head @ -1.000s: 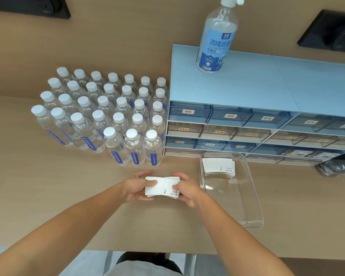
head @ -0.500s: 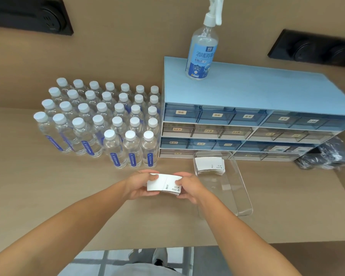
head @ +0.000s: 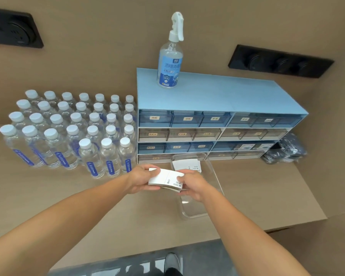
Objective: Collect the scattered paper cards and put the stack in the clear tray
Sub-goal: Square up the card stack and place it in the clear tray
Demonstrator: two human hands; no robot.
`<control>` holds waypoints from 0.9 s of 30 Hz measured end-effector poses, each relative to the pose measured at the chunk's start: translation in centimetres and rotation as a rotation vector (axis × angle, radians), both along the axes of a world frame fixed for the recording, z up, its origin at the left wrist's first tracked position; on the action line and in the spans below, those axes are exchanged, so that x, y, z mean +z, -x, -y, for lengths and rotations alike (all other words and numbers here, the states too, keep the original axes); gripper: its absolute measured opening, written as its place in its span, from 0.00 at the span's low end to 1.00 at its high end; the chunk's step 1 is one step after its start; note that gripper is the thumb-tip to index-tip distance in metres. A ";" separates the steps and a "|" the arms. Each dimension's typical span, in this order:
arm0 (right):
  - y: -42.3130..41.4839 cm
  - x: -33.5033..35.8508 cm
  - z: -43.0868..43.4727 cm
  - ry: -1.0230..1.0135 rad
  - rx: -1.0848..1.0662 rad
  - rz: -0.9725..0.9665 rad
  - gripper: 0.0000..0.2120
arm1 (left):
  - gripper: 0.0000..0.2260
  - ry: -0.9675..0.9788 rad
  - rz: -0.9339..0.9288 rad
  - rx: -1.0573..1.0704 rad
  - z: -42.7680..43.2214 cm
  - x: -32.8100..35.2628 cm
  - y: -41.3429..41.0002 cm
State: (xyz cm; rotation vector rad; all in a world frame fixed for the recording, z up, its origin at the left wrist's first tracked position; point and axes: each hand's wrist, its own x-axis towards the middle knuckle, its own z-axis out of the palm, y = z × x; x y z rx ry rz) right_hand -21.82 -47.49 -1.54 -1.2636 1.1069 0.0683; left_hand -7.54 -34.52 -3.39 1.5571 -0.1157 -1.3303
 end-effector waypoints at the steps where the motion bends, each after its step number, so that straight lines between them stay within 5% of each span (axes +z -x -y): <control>1: 0.4 0.1 1.0 -0.008 -0.008 0.006 0.15 | 0.07 0.003 0.005 0.004 0.9 0.2 0.4; 8: 3.7 -0.6 8.7 -0.053 -0.008 -0.006 0.12 | 0.04 -0.053 0.078 0.077 8.5 0.4 5.1; 20: 3.4 -2.9 12.3 0.078 0.092 -0.150 0.12 | 0.14 -0.238 0.117 0.474 13.2 -2.6 10.7; 27: 1.8 -5.6 10.8 0.247 0.060 -0.215 0.20 | 0.20 -0.463 0.328 0.313 14.9 -3.8 11.4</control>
